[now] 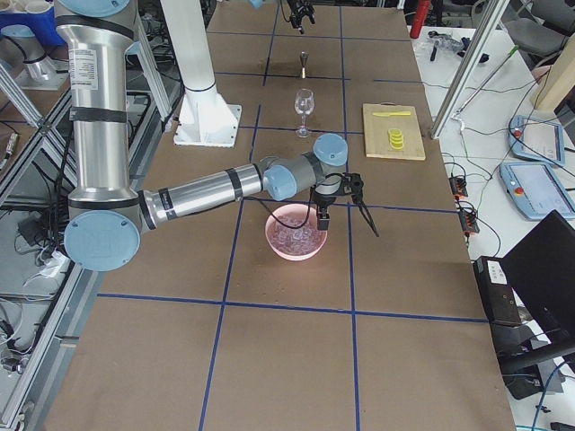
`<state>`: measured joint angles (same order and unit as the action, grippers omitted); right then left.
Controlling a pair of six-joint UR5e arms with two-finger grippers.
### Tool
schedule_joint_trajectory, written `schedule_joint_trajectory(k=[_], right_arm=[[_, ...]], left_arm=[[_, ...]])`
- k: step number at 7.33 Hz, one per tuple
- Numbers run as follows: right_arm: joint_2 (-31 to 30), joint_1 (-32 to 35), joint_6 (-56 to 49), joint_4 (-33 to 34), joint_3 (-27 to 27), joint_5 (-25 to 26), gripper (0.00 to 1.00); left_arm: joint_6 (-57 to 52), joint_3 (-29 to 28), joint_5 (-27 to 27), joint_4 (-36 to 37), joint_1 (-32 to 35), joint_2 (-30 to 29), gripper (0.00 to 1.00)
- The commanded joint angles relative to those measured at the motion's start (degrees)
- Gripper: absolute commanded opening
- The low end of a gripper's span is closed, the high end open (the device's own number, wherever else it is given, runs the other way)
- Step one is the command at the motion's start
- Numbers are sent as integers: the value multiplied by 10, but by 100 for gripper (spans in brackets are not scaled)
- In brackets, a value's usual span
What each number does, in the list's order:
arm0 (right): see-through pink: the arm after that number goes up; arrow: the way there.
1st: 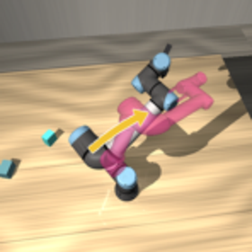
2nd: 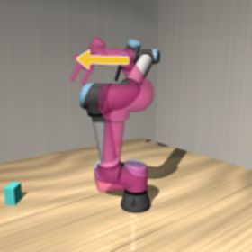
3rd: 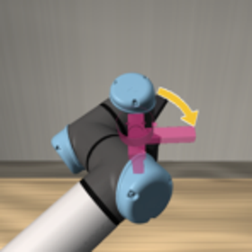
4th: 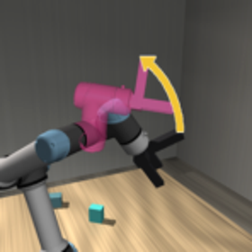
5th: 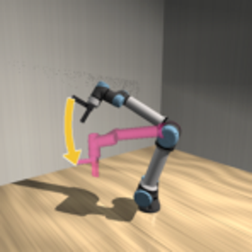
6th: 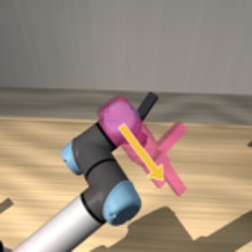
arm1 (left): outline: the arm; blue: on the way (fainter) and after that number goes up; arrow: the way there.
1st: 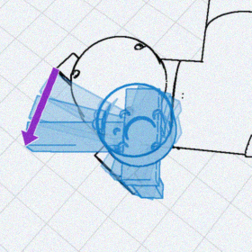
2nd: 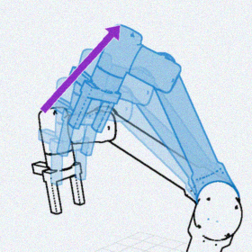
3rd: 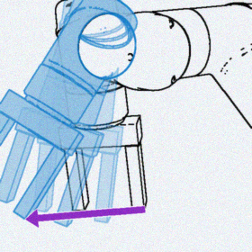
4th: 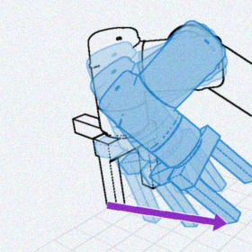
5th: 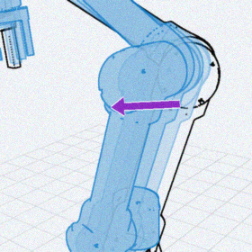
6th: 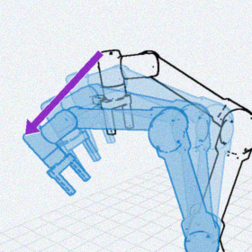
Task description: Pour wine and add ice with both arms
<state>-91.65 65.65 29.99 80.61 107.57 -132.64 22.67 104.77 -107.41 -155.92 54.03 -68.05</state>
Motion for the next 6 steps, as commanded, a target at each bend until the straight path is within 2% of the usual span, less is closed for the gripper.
schedule_joint_trajectory(k=[1,2,6], right_arm=[[-53,-46,69,-108,3,19,100],[-72,-71,92,-140,2,39,100],[-85,-90,200,-147,-5,54,95]], left_arm=[[-4,4,-143,106,114,-69,99],[-3,7,-140,106,120,-64,100],[7,14,-136,106,131,-53,100]])
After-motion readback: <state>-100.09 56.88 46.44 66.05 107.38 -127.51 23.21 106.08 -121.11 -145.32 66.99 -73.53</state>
